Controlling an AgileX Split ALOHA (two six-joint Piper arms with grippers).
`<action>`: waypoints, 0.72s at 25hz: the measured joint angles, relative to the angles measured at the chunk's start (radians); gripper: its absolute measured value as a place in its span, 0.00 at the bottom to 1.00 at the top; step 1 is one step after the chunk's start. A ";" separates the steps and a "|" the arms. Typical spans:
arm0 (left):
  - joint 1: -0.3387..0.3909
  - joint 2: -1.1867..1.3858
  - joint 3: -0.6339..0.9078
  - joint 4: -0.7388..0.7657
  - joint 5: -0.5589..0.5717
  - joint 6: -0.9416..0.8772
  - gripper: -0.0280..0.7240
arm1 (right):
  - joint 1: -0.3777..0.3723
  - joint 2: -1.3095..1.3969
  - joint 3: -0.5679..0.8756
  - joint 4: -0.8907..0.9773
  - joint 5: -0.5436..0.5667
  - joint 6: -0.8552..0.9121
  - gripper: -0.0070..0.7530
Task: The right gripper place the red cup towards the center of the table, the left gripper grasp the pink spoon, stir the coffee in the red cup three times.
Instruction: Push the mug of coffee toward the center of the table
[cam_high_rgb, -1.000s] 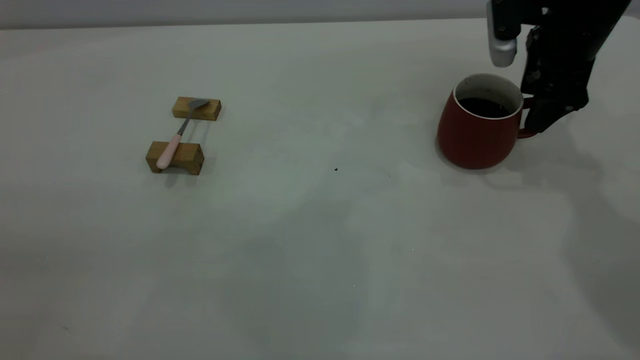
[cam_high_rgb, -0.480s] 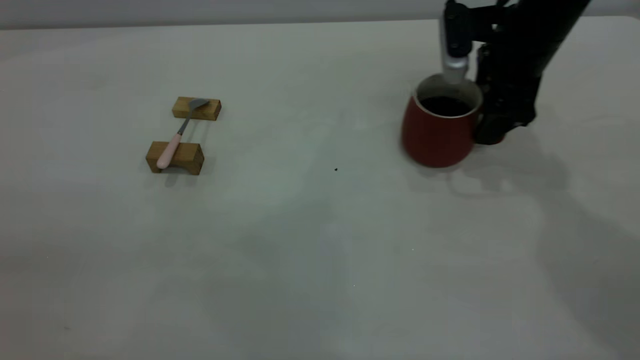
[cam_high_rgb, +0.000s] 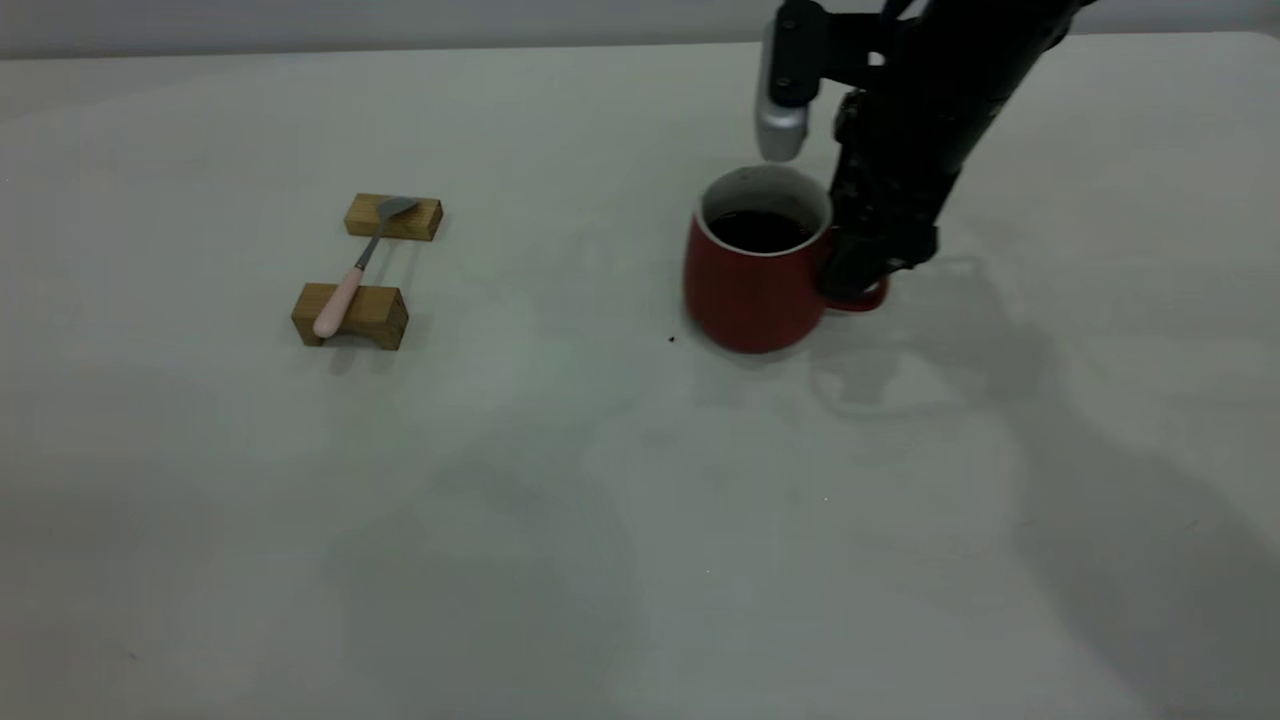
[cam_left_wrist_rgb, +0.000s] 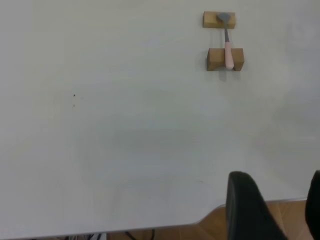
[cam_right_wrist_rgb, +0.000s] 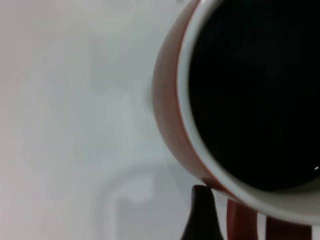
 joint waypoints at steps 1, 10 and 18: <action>0.000 0.000 0.000 0.000 0.000 0.000 0.52 | 0.008 0.000 0.000 0.016 -0.001 0.000 0.84; 0.000 0.000 0.000 0.000 0.000 0.000 0.52 | 0.049 0.000 0.000 0.086 -0.012 0.000 0.82; 0.000 0.000 0.000 0.000 0.000 0.000 0.52 | 0.058 0.000 0.000 0.108 -0.006 0.031 0.80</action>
